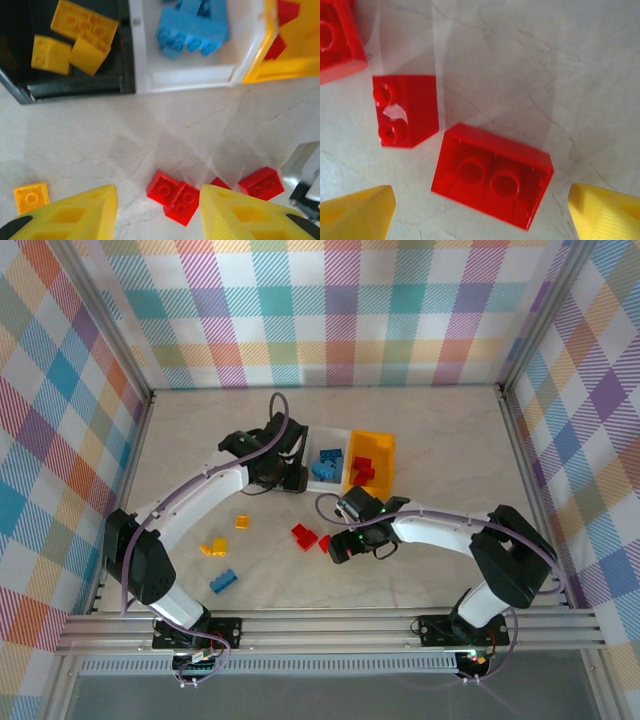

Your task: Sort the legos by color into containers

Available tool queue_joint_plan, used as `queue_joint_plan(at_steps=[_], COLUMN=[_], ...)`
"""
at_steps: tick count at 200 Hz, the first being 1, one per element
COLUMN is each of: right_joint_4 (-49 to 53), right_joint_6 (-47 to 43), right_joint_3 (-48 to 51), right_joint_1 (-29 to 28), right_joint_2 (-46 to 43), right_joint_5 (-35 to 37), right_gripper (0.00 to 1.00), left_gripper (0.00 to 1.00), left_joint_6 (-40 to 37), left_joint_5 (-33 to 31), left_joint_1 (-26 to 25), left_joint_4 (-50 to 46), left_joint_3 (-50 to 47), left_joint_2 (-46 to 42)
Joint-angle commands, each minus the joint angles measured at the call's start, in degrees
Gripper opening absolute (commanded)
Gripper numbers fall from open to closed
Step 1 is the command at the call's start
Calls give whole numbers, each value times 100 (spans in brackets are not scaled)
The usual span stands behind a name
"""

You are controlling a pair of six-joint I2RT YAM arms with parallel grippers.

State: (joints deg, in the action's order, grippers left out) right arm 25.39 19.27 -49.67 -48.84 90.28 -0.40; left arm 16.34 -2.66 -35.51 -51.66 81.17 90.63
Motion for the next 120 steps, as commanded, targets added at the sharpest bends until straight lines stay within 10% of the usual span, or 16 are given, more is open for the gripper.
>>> queue_joint_plan(at_steps=[1,120], right_joint_4=[-60,223], right_joint_6=[107,231], right_joint_3=[-269,-687], right_joint_1=[-49,-223], right_joint_2=[206,649], right_joint_5=[318,1043], right_gripper=[88,54], left_gripper=[47,48], left_joint_6=[115,9], left_joint_5=[-102,-24], left_joint_1=[40,270], left_joint_4=[139,191], left_joint_3=[-302,-823], left_joint_2=[-300,-791])
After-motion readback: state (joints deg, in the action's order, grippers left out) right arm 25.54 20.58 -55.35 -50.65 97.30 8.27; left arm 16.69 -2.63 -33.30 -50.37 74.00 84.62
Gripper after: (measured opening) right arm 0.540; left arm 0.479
